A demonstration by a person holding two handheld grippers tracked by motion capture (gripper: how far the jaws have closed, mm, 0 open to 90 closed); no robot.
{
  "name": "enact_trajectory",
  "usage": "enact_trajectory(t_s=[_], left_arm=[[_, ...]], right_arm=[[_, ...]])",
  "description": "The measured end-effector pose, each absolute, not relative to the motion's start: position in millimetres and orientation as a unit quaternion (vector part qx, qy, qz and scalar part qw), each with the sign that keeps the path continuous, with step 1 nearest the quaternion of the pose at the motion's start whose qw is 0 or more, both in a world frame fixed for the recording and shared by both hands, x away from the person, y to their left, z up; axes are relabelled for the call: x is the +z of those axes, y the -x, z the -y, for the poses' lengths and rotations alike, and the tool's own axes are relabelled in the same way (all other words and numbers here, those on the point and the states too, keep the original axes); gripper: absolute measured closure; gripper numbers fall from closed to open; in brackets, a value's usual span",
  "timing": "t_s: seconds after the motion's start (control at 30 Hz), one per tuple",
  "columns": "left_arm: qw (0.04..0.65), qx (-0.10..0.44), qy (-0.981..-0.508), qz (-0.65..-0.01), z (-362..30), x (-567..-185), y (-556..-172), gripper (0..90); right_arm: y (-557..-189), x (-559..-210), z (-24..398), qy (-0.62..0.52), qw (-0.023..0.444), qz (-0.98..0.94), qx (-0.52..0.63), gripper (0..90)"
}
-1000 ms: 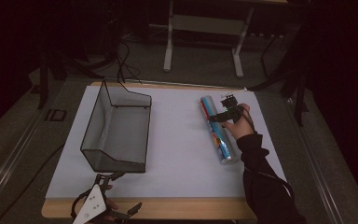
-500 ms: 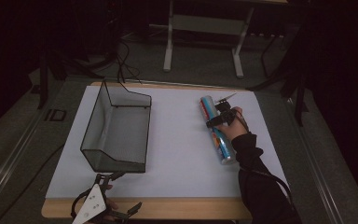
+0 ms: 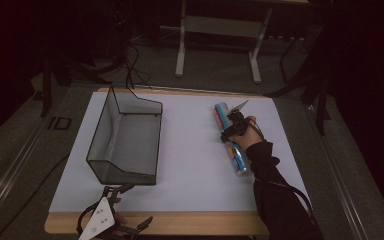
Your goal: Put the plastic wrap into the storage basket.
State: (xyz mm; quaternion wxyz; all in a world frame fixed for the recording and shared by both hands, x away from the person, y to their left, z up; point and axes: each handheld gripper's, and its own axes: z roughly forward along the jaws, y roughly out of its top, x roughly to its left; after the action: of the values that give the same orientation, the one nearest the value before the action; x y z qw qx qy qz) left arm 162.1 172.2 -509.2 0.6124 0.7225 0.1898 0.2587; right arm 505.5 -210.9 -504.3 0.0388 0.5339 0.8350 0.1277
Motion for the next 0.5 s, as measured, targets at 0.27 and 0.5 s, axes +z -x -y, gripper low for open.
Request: enact_trajectory(t_s=[0.27, 0.5], left_arm=[[0.612, 0.262, -0.722, -0.191, -172.8, -509.2, -162.4, 0.1], [0.609, 0.262, -0.724, -0.188, -171.1, -509.4, -162.9, 0.1]], right_arm=[[-505.7, -501.6, 214.4, -0.577, 0.032, -0.804, 0.144, 31.2], [-502.0, -494.1, 218.6, -0.580, 0.035, -0.798, 0.160, 31.5]])
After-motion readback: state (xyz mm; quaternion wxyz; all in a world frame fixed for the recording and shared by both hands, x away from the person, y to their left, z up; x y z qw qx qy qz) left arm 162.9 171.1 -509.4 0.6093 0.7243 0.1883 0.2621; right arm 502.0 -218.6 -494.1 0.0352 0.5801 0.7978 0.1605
